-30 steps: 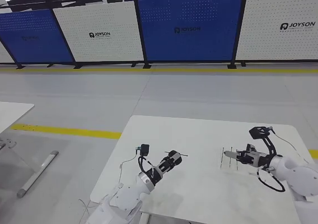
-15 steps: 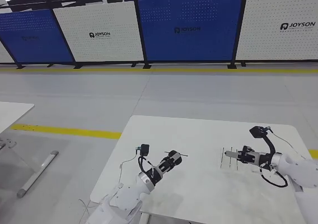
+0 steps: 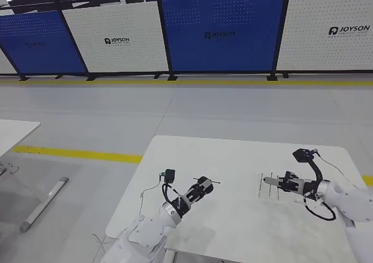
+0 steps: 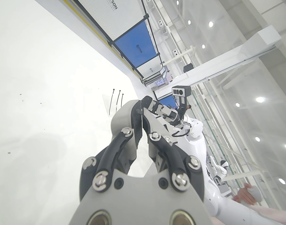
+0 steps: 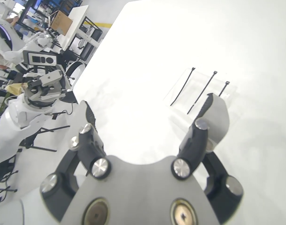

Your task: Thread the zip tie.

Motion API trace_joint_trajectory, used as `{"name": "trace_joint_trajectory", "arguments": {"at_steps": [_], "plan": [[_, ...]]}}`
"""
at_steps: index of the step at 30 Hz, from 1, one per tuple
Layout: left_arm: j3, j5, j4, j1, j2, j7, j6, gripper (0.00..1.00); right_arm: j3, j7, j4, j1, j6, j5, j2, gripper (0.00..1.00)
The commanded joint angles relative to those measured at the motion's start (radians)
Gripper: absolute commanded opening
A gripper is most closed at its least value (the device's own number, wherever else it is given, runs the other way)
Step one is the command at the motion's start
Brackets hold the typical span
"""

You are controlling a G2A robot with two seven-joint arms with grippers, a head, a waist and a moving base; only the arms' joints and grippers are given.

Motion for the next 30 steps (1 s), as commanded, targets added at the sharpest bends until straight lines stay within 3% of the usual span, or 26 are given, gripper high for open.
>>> {"name": "trace_joint_trajectory", "arguments": {"at_steps": [1, 8, 23, 30], "plan": [[0.0, 0.0, 0.0, 0.0, 0.0, 0.0, 0.0, 0.0, -0.004, -0.018, -0.03, -0.006, 0.05, -0.034, 0.001, 1.0], [0.0, 0.0, 0.0, 0.0, 0.0, 0.0, 0.0, 0.0, -0.055, -0.065, -0.065, 0.026, 0.239, -0.155, -0.005, 1.0], [0.0, 0.0, 0.0, 0.0, 0.0, 0.0, 0.0, 0.0, -0.059, -0.091, -0.073, 0.02, 0.244, -0.164, -0.005, 1.0], [0.0, 0.0, 0.0, 0.0, 0.0, 0.0, 0.0, 0.0, -0.051, 0.018, -0.155, 0.052, 0.372, -0.3, 0.006, 1.0]]}}
